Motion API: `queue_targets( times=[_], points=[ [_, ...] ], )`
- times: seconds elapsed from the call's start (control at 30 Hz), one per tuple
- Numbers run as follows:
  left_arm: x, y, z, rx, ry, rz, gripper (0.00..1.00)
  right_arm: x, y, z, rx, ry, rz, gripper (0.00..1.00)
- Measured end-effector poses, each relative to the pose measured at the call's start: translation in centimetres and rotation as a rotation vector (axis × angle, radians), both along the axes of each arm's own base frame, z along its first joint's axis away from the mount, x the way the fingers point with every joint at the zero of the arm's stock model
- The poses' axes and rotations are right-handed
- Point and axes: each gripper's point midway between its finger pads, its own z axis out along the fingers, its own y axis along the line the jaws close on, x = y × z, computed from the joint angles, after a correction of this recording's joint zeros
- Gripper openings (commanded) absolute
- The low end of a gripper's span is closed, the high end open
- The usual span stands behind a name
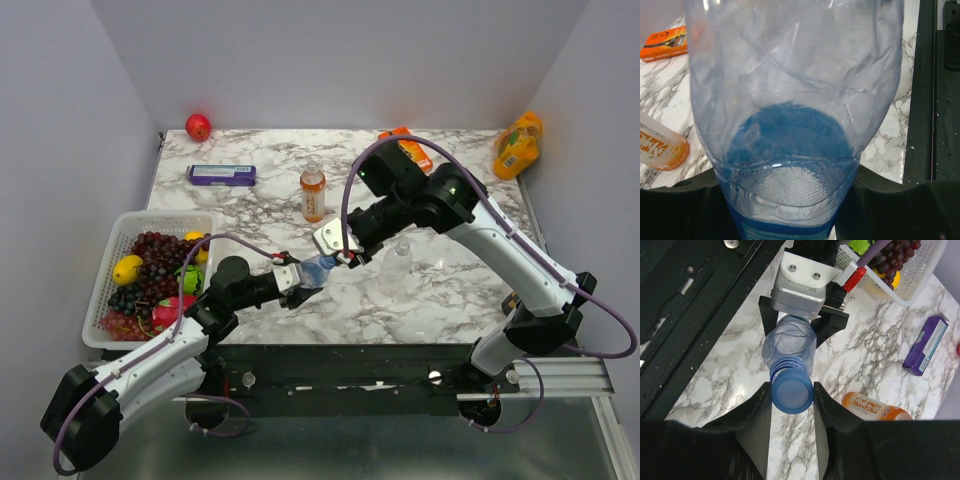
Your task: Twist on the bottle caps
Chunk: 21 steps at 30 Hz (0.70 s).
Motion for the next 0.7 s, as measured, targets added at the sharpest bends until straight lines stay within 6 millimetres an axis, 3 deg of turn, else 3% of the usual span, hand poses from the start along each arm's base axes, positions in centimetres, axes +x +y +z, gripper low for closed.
queue_targets(
  times=[0.7],
  points=[
    [1.1, 0.5, 0.8, -0.041, -0.009, 0.086, 0.0, 0.3, 0.9, 0.7, 0.029, -0.005, 0.015, 0.37]
  ],
)
